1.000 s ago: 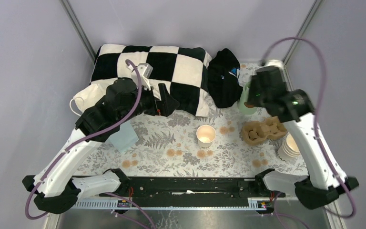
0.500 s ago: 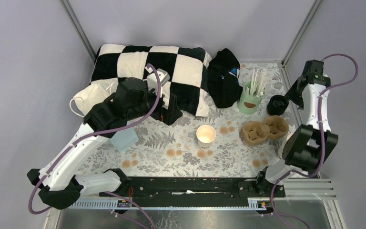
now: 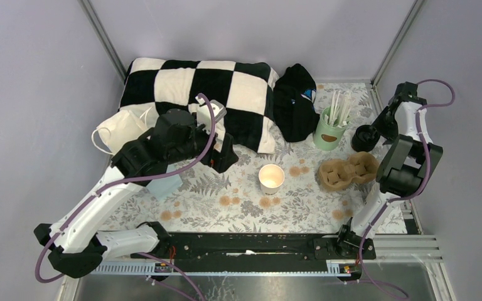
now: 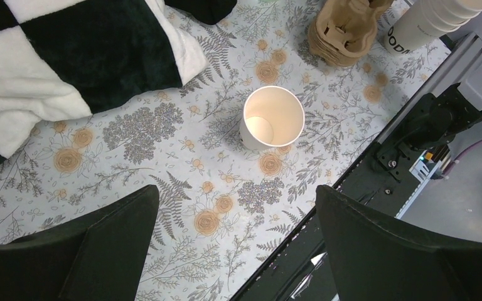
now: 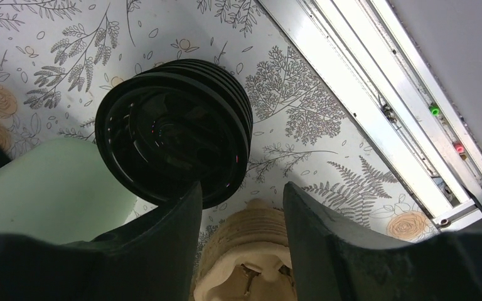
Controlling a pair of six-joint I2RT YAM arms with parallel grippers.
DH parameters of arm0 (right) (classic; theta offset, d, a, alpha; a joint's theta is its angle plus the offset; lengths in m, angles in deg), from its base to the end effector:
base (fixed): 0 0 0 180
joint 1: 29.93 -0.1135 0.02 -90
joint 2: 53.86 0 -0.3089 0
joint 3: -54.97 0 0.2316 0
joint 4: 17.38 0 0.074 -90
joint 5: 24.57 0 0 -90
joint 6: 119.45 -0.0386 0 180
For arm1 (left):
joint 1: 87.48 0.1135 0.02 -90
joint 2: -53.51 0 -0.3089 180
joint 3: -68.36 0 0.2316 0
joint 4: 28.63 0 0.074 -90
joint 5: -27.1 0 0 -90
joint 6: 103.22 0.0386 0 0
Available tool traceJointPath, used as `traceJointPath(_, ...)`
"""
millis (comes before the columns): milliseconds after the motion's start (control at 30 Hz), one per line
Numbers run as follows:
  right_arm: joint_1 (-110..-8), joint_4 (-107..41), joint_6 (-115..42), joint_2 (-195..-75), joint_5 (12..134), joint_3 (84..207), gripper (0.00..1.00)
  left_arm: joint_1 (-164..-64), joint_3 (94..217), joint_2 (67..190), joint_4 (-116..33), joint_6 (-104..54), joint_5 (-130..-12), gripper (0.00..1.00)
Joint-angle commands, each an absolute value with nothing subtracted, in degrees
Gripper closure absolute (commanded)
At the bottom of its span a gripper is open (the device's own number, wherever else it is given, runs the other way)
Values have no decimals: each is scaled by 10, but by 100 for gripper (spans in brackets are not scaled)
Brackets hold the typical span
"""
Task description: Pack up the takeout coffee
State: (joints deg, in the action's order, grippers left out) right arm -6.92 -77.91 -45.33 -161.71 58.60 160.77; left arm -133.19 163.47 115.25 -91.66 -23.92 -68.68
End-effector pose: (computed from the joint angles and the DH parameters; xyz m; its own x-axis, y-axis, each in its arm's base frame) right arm 0.3644 -0.1597 0.2995 -0.6659 0.5779 -0.4718 0.6453 0.7635 0.0245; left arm 0.1123 -0.1207 0.4573 -0.4831 0.2307 -0.8446 0.6957 0.6869 -0.2103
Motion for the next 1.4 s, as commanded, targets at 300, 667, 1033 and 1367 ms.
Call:
traceJointPath(300,-69,-742,-449,-1645,584,1613,54,-1334,1645,1171,-901,-225,-682,1)
traceJointPath(667,-69,-732,-447,-1660,583,1615,62,-1333,1652,1176,-905,-221,-676,1)
traceJointPath(1033,-69,-738,-444,-1652,572,1616,78,-1334,1664,1181,-911,-220,-671,1)
traceJointPath(1367,-69,-766,-439,-1614,565,1630,81,-1334,1670,1182,-909,-222,-675,1)
